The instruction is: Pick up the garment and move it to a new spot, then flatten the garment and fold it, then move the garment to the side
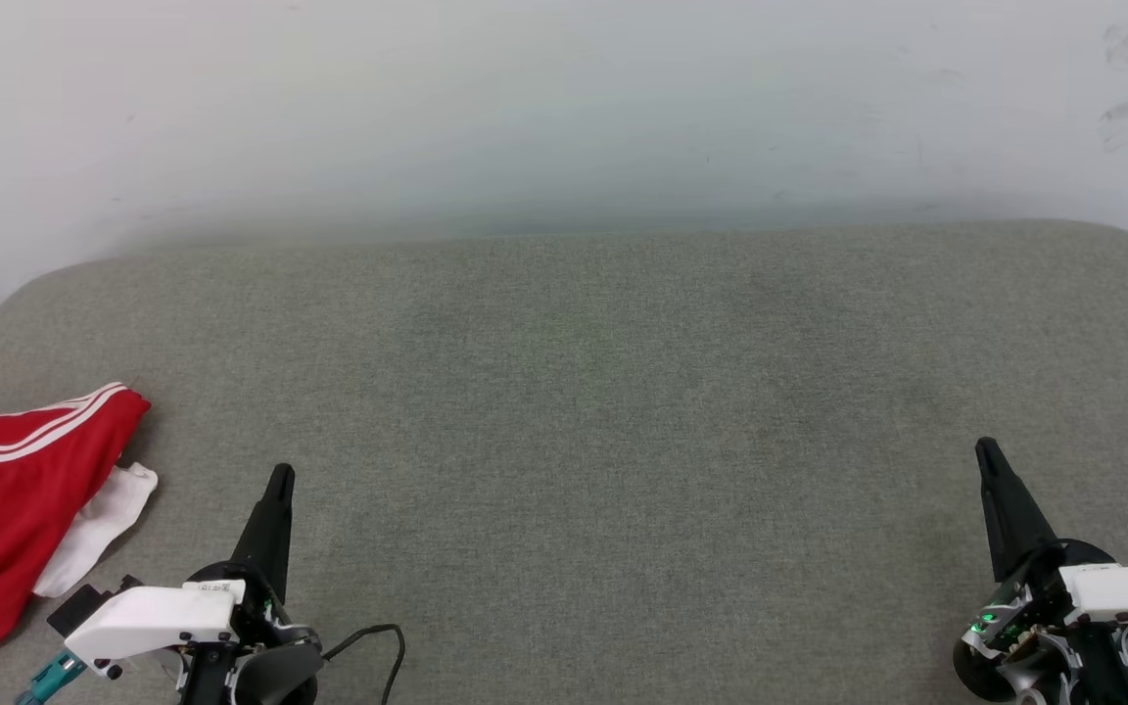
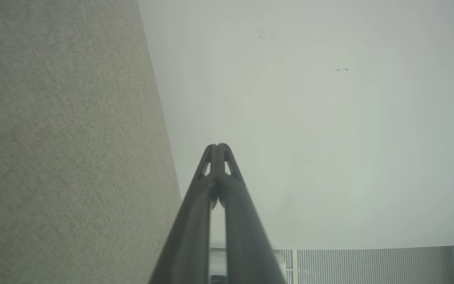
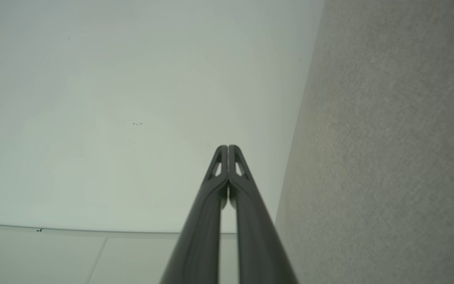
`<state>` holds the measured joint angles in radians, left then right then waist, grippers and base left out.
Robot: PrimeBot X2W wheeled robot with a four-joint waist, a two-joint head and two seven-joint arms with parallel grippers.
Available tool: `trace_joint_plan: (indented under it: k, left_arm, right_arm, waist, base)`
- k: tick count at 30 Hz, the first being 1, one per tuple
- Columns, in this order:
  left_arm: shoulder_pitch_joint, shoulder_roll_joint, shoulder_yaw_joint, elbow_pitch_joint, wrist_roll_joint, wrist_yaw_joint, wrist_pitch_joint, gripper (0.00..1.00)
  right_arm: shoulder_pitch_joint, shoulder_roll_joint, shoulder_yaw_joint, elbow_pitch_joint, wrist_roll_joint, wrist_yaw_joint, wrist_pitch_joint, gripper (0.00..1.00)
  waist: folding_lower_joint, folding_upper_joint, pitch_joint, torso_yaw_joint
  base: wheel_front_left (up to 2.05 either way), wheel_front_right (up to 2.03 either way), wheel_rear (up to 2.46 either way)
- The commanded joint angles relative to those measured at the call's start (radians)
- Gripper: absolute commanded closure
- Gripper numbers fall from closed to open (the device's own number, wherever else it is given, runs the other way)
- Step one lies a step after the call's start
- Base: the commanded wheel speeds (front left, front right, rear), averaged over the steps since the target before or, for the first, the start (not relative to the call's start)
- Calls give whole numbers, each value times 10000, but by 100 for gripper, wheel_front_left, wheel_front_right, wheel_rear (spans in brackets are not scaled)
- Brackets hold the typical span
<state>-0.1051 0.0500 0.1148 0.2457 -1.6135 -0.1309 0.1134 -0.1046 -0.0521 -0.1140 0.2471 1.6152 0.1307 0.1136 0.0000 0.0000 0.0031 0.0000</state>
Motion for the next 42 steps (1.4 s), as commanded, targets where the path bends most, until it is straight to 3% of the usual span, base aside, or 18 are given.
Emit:
trace_joint_plan:
  k: [1,16,17,31,36,42]
  left_arm:
    - [-83,-17,16,9,16,-25,43,100]
    - [-83,-17,16,9,15,-25,40,100]
    - [-1,0,-5,-2,1,0,-3,0]
    - [-32,35,-740,-313,346,2,-606,0]
    - [-97,82,-908,-532,1079,2,-840,0]
    - [-151,53,-968,-797,2318,2,-1096,0]
  right_arm:
    - [-98,30,5,11,-48,0,-5,100]
    - [-97,31,6,11,-47,0,-6,100]
    - [-1,0,0,-2,-3,0,-3,0]
    - [173,-4,235,-306,-379,0,-591,0]
    - [178,-120,376,-548,-855,0,-830,0]
    - [162,-178,307,-747,-2303,0,-1090,0]
  waist:
    - [0,0,0,0]
    - [0,0,0,0]
    - [2,0,0,0]
    - [2,0,24,9]
    - [2,0,52,28]
    - [1,0,91,45]
  base:
    - [0,0,0]
    - [0,0,0]
    - [0,0,0]
    - [0,0,0]
    - [0,0,0]
    - [0,0,0]
